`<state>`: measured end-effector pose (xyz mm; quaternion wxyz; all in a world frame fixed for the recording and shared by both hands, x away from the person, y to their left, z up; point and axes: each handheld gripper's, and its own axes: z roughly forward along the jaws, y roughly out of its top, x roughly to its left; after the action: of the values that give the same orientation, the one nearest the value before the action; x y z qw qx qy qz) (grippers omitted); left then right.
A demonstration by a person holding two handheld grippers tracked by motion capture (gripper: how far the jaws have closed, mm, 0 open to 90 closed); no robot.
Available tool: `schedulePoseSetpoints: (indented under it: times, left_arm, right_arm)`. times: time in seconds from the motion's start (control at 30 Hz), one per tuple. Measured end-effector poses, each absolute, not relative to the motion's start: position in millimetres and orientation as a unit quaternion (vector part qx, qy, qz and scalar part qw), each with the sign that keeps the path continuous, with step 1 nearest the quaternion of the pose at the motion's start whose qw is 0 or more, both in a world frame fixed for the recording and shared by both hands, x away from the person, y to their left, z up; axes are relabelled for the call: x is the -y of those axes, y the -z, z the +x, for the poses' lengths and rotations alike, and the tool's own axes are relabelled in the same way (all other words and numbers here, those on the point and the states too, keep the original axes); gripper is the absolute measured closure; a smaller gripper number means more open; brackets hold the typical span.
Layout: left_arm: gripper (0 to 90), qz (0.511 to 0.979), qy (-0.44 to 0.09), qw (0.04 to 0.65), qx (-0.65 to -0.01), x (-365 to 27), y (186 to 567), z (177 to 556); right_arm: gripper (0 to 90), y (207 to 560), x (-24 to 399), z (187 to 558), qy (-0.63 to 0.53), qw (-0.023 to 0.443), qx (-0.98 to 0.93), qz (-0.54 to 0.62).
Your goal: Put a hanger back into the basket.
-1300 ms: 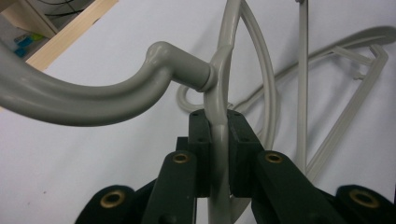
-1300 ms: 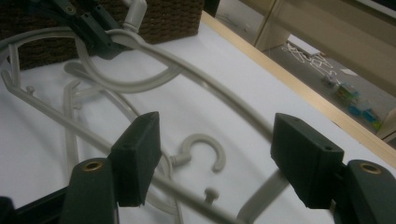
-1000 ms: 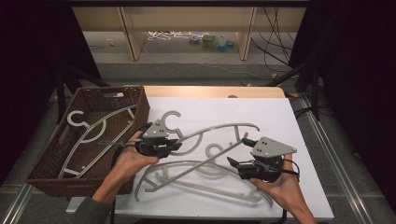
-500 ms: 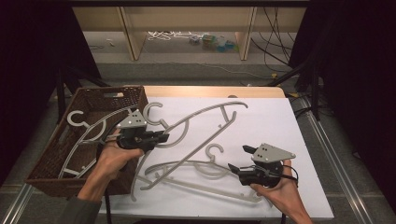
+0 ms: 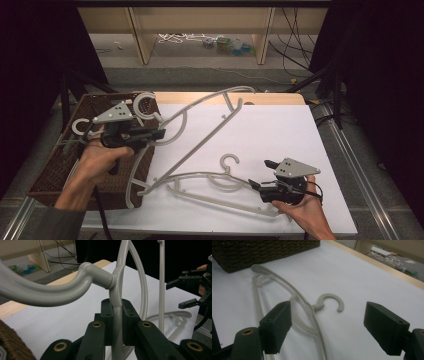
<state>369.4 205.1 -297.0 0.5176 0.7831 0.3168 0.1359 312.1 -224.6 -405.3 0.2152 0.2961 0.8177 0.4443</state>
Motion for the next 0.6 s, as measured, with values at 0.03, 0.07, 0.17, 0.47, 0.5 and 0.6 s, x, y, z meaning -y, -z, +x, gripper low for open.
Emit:
schedulePoseSetpoints:
  times: [0.03,0.07,0.17,0.47,0.5,0.6]
  left_arm:
    - [81.9,0.782,-0.140,0.516,-0.320,-209.3,293.4,370.3]
    - [81.9,0.783,-0.142,0.515,-0.318,-213.9,290.1,371.8]
    - [81.9,0.779,-0.155,0.510,-0.329,-226.2,281.2,374.7]
    - [81.9,0.769,-0.191,0.488,-0.366,-264.1,263.2,389.2]
    - [81.9,0.768,-0.195,0.485,-0.369,-267.4,263.0,391.5]
    - [81.9,0.765,-0.218,0.469,-0.383,-280.9,263.2,399.4]
  right_arm:
    - [23.4,405.7,223.8,312.1,-0.447,0.218,-0.815,0.298]
    - [23.4,405.6,223.6,312.0,-0.447,0.218,-0.815,0.298]
    - [23.4,405.6,224.8,312.1,-0.444,0.213,-0.818,0.297]
    - [21.9,406.7,225.0,313.0,-0.442,0.215,-0.818,0.299]
    - [21.9,407.5,224.3,312.9,-0.446,0.216,-0.816,0.299]
    - [21.4,407.6,224.5,313.5,-0.441,0.215,-0.818,0.299]
